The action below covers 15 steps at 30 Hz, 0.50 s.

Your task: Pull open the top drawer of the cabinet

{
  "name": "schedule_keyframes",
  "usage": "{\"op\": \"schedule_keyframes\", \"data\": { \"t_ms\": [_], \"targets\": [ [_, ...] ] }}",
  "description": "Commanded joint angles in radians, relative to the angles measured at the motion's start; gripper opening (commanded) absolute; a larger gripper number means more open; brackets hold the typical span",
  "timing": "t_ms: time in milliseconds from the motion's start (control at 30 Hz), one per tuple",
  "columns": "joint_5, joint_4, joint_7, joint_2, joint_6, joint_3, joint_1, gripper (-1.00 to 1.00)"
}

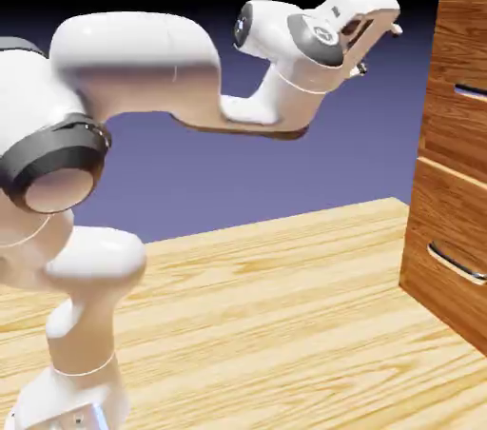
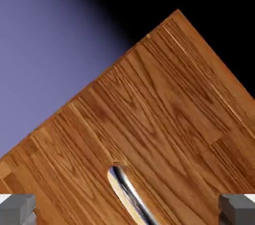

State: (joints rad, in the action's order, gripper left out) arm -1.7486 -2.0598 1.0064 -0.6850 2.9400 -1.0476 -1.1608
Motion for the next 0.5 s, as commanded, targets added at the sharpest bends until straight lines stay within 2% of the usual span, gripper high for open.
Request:
{"op": "schedule_keyframes", "data": {
  "t_ms": [0,467],
  "targets": [
    [-0.044,0.019,0.007,-0.003,-0.002,-0.026,-0.029,0.00],
    [-0.652,0.280,0.099,-0.043,-0.036,-0.391,-0.429,0.00]
  ]
}}
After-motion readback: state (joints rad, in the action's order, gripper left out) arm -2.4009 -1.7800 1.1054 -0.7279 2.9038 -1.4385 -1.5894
